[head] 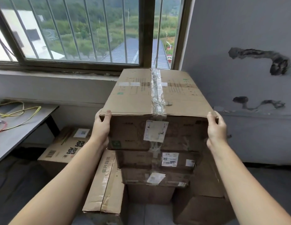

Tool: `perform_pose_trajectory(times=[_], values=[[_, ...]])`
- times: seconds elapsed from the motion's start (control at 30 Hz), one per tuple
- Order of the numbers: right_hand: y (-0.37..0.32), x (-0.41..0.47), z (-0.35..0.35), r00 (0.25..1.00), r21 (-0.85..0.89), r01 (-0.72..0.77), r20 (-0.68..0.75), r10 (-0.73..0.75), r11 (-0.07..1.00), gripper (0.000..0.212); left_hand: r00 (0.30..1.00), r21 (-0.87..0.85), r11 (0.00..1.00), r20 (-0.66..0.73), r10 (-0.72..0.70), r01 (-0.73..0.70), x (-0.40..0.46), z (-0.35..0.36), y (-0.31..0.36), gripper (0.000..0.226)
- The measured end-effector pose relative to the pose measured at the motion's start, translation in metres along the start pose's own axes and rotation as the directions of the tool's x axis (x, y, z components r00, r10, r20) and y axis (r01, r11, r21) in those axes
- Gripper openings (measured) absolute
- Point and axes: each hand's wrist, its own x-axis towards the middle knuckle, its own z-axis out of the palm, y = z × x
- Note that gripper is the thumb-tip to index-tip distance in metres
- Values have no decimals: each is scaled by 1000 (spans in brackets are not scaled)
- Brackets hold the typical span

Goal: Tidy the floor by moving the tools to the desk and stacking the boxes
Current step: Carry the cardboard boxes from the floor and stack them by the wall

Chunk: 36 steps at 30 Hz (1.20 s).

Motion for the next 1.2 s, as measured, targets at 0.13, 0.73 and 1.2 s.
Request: perform_pose_trajectory(times=[0.13,0.73,1.2], values=[[-1,15,5,1000,-15,-6,-19,6,1000,45,1000,2,1000,16,-15,15,8,16,4,44],[3,24,4,1000,-62,7,-15,-8,998,44,999,-32,999,36,-31,32,13,20,-1,45],[25,-180,-108,879,-404,351,452,-149,845,59,885,386,914,461,-71,-128,-99,-73,-16,44]])
